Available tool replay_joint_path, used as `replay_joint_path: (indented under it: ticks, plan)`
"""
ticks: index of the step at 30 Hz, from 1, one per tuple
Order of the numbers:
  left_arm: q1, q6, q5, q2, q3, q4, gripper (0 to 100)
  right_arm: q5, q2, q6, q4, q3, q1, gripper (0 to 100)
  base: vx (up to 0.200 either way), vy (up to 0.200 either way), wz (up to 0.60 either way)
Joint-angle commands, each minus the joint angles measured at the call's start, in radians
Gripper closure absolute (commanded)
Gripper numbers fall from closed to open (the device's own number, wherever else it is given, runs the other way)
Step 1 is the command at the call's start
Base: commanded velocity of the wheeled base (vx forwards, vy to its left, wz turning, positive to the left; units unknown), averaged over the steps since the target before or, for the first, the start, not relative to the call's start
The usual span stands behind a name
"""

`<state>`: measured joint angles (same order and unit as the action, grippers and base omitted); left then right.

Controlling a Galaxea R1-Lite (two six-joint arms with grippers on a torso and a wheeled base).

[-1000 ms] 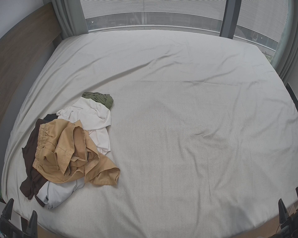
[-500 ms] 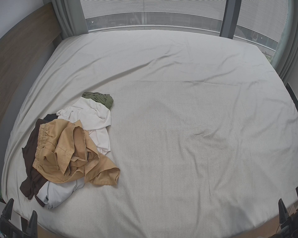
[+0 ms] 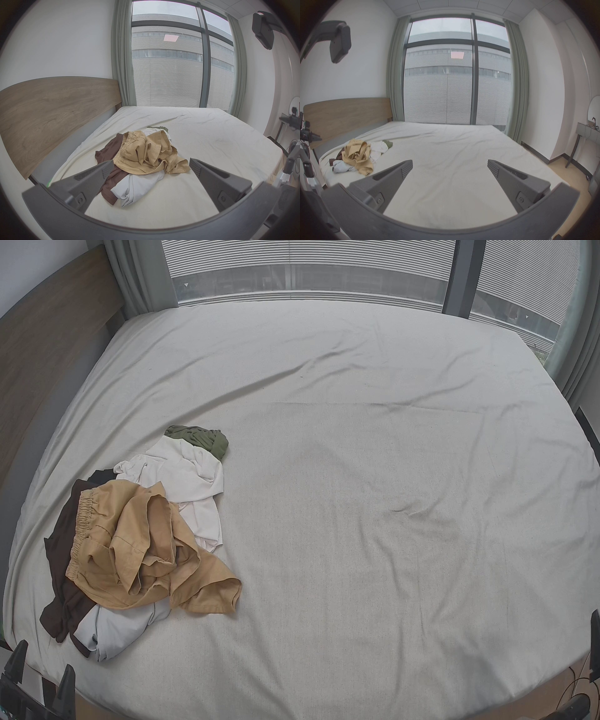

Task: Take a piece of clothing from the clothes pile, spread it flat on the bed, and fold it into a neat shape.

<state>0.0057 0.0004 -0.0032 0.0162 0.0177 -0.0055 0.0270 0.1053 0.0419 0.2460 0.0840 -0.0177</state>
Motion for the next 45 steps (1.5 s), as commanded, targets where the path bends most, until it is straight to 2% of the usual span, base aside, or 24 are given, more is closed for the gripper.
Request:
replay_joint_path:
  ticks: [1,12,19,25,29,36,45]
  plan:
    - [0.000,0.001,0.000,-0.015,-0.018,-0.001,0,0.017,0.346,0.004,0.153,0.040,0.038,0,0.000,0.000,0.00]
    - [0.000,0.001,0.000,-0.015,-0.018,-0.001,0,0.033,0.666,0.000,0.197,0.204,0.170,0,0.000,0.000,0.00]
    - [0.000,0.001,0.000,-0.015,-0.018,-0.001,0,0.034,0.843,-0.059,0.243,0.275,0.222,0,0.000,0.000,0.00]
    - [0.000,0.001,0.000,-0.015,-0.018,-0.001,0,0.042,0.968,-0.214,0.312,0.315,0.292,0,0.000,0.000,0.00]
    - [0.000,0.001,0.000,-0.015,-0.018,-0.001,0,0.099,1.019,-0.323,0.311,0.347,0.328,0,0.000,0.000,0.00]
    - [0.000,0.001,0.000,-0.015,-0.018,-0.001,0,0.166,1.090,-0.341,0.312,0.365,0.332,0,0.000,0.000,0.00]
    - [0.000,0.000,0.000,-0.015,-0.018,-0.001,0,0.180,1.189,-0.379,0.314,0.408,0.390,0,0.000,0.000,0.00]
